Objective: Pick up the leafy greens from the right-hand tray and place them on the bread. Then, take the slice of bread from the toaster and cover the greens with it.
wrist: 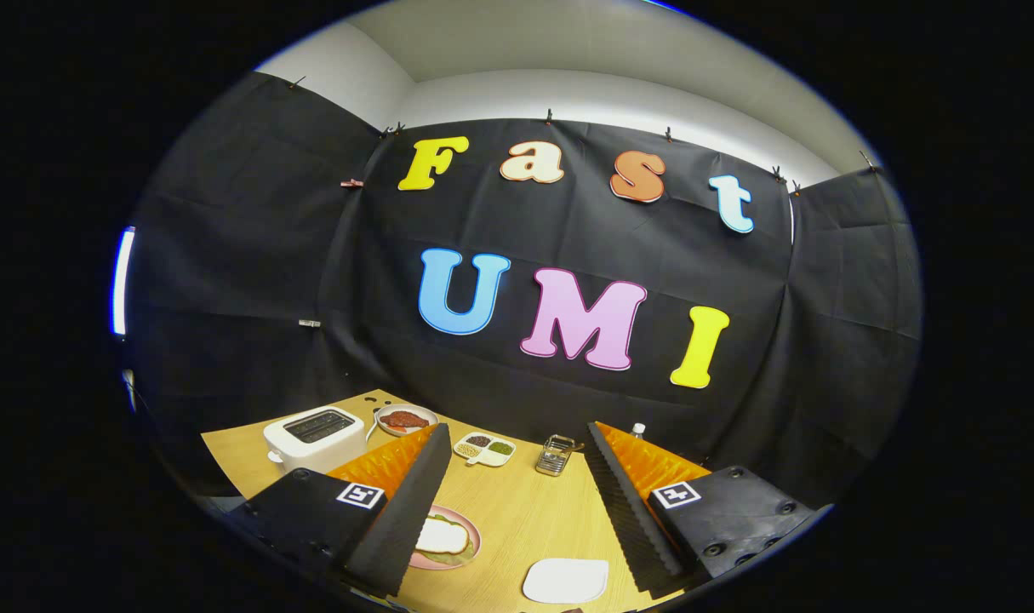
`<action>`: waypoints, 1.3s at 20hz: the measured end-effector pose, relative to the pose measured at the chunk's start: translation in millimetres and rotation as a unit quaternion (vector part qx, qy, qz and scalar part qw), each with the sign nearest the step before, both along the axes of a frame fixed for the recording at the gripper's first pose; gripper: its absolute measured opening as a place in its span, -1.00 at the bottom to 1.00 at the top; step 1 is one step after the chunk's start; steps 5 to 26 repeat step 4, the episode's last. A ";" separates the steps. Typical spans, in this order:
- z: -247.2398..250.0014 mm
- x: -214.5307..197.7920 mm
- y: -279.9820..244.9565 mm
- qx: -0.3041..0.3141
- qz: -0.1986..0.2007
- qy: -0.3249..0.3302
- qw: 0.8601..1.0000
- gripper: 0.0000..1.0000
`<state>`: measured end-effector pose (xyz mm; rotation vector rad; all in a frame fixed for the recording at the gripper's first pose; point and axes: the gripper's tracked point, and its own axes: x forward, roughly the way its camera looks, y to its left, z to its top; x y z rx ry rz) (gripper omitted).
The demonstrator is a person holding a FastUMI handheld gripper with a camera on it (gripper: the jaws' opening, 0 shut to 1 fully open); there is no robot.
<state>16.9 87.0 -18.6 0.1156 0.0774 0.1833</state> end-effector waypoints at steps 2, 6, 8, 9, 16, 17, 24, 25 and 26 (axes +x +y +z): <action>-0.2 0.6 -2.3 0.002 -0.002 0.001 1.000 0.96; -1.8 0.6 -2.8 0.001 -0.001 0.003 1.000 0.96; -1.8 0.6 -2.8 0.001 -0.001 0.003 1.000 0.96; -1.8 0.6 -2.8 0.001 -0.001 0.003 1.000 0.96; -1.8 0.6 -2.8 0.001 -0.001 0.003 1.000 0.96; -1.8 0.6 -2.8 0.001 -0.001 0.003 1.000 0.96; -1.8 0.6 -2.8 0.001 -0.001 0.003 1.000 0.96; -1.8 0.6 -2.8 0.001 -0.001 0.003 1.000 0.96; -1.8 0.6 -2.8 0.001 -0.001 0.003 1.000 0.96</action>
